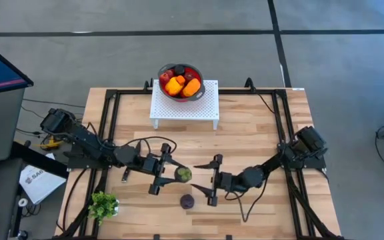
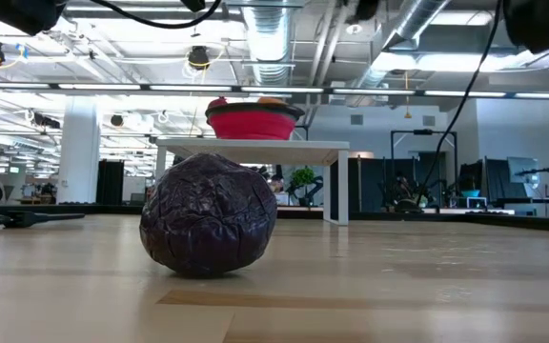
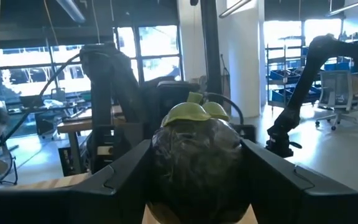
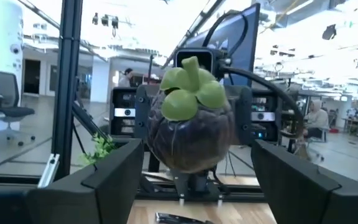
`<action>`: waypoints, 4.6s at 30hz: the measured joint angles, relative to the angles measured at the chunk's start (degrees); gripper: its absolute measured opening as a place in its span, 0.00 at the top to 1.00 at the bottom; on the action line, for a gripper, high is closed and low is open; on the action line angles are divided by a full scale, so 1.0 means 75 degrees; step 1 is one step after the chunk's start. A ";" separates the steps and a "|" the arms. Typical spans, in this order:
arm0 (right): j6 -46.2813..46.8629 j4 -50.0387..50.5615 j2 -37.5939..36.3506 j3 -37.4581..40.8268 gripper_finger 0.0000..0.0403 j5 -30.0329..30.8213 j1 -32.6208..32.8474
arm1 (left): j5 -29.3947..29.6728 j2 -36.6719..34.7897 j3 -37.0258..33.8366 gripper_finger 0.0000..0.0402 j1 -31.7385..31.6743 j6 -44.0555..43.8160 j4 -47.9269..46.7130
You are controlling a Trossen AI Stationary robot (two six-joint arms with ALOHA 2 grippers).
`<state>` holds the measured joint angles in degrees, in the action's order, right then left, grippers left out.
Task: Pick & Place Fruit
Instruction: Put the top purple plum into the red strainer bowl on the shelf
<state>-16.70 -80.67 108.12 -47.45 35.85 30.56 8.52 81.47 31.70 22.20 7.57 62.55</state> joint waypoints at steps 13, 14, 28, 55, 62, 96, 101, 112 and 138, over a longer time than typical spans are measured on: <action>0.0426 0.1717 0.0006 -0.0928 0.36 -0.0492 -0.0329 | 0.0028 -0.0003 0.0000 0.43 -0.0012 0.0006 -0.0003; 0.0430 0.1737 0.0006 -0.0929 0.38 -0.0490 -0.0329 | 0.0030 -0.0003 0.0000 0.42 -0.0012 0.0009 -0.0020; 0.1022 0.3411 -0.0366 -0.0932 0.55 0.0382 -0.0201 | 0.0941 -0.0548 0.0003 0.24 0.0009 -0.0103 -0.1719; 0.1984 0.4839 -0.0635 -0.0947 0.43 0.0406 -0.0646 | 0.1669 -0.0578 0.0001 0.52 0.0000 -0.0018 -0.2367; 0.2360 0.6599 -0.0871 -0.0932 0.33 0.0473 -0.0566 | 0.2037 -0.0611 0.0017 0.48 0.0028 0.0368 -0.2312; 0.4240 0.7988 -0.1102 -0.0938 0.31 0.1000 -0.0305 | 0.3019 -0.0344 0.1148 0.43 -0.5581 0.1557 -0.2501; 0.4240 0.7941 -0.1102 -0.0938 0.31 0.0997 -0.0276 | 0.3265 -0.0347 0.1148 0.42 -0.5581 0.1380 -0.3000; 0.4237 0.7855 -0.1102 -0.0938 0.31 0.0994 -0.0276 | 0.3269 -0.0350 0.0914 0.39 -0.5773 0.0287 -0.3352; 0.4237 0.7860 -0.1102 -0.0938 0.31 0.0994 -0.0282 | 0.3194 -0.1117 0.0901 0.17 -0.5614 0.0405 -0.3445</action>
<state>15.07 -21.73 99.85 -54.48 43.30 28.45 32.47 73.10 38.46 -19.91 10.61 36.71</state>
